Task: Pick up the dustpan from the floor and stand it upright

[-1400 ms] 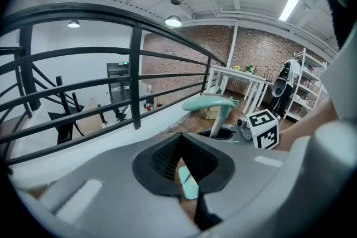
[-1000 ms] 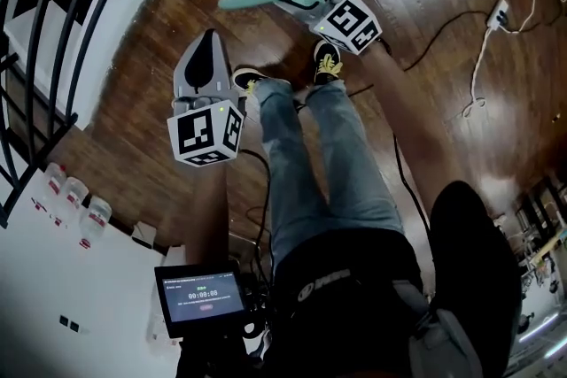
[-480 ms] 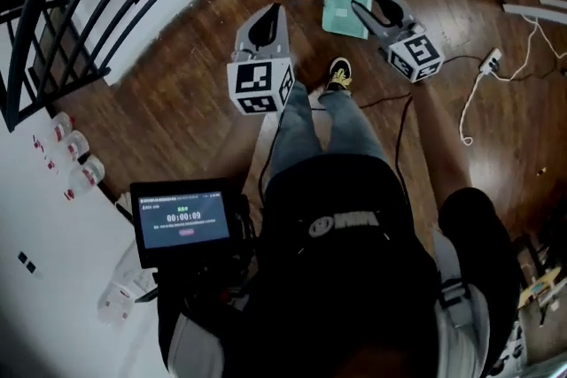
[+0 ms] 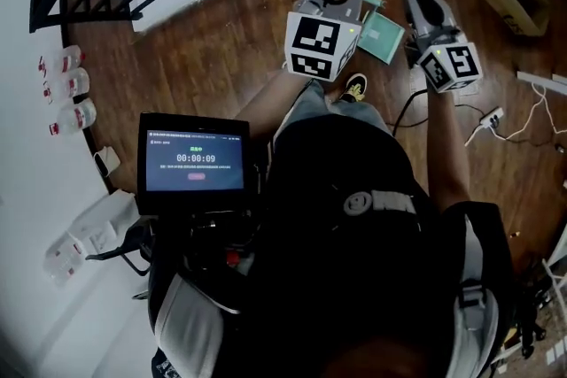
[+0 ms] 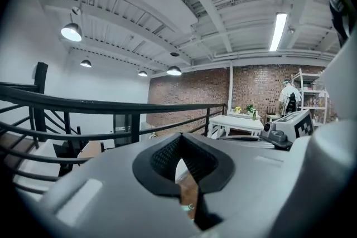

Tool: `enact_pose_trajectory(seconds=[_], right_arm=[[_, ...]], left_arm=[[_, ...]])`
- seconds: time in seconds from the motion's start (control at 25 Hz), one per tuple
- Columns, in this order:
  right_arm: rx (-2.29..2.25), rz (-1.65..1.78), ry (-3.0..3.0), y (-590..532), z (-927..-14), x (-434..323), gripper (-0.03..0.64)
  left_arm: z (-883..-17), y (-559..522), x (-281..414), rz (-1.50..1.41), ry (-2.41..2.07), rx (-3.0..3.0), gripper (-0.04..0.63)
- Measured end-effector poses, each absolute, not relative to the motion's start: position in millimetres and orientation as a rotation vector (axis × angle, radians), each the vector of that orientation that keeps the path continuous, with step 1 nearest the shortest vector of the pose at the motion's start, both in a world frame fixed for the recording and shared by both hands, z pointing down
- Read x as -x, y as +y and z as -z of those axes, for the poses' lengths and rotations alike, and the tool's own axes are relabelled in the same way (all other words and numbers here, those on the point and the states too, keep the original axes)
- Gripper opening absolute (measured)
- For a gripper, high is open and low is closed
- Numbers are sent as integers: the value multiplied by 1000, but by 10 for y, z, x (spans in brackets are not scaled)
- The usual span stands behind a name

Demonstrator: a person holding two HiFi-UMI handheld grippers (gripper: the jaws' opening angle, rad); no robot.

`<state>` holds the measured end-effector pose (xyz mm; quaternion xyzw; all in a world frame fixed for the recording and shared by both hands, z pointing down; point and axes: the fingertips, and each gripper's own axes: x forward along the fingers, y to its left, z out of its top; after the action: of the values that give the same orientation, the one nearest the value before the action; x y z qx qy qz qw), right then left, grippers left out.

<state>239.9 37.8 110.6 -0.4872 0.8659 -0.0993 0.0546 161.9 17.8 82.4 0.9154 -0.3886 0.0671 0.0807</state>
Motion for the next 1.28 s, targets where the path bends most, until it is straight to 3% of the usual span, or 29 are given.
enact_pose_trajectory(seconds=[0.28,1.28], right_arm=[[1463,218,2732,469,-1184,-2207,3],[1583,88,2632,399,-955,-2781,5]], left_arm=[[-882,307,-1609,-221,-1196,-2726,18],[-542,292,-2134,-199,-1211,-2832,18]])
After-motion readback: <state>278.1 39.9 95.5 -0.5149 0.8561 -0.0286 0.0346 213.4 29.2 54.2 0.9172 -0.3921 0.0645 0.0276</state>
